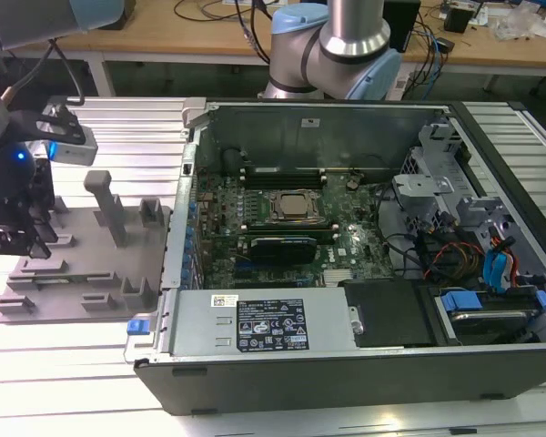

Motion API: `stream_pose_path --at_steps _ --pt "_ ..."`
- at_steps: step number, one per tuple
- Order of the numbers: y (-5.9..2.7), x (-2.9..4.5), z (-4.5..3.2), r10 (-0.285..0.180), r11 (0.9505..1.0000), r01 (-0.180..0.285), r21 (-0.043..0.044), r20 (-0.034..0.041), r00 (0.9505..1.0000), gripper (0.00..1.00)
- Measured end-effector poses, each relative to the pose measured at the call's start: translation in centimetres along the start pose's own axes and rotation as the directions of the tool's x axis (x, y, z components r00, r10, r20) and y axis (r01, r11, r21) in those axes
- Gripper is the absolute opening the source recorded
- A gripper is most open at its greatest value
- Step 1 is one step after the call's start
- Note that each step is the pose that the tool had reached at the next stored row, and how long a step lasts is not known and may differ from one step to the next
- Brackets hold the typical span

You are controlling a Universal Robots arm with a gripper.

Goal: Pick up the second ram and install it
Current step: 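Pick up the second ram and move it above second insertion slot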

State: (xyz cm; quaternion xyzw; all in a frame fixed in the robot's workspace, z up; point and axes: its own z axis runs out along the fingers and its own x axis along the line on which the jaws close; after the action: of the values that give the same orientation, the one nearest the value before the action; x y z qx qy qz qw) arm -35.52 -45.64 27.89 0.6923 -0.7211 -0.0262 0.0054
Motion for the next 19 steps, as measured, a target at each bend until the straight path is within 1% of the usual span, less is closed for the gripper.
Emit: stream_pose_path --at_steps 1,4,6,11,17,19 --pt "0.07 -0.11 0.14 -0.014 0.9999 0.014 -0.0005 -0.0008 0.9999 0.28" --pt "0.13 -0.1 0.38 -0.014 0.9999 0.014 -0.0005 -0.0007 0.9999 0.28" --pt "0.12 -0.09 0.82 -0.014 0.9999 0.014 -0.0005 -0.0007 0.9999 0.28" --pt "0.09 -0.07 1.54 -0.014 0.9999 0.014 -0.0005 -0.0007 0.9999 0.28" --pt "0.11 -0.05 2.22 -0.014 0.9999 0.014 -0.0004 -0.0006 0.9999 0.28" --pt "0.11 -0.03 2.73 -0.015 0.9999 0.015 -0.0005 -0.0008 0.9999 0.28"
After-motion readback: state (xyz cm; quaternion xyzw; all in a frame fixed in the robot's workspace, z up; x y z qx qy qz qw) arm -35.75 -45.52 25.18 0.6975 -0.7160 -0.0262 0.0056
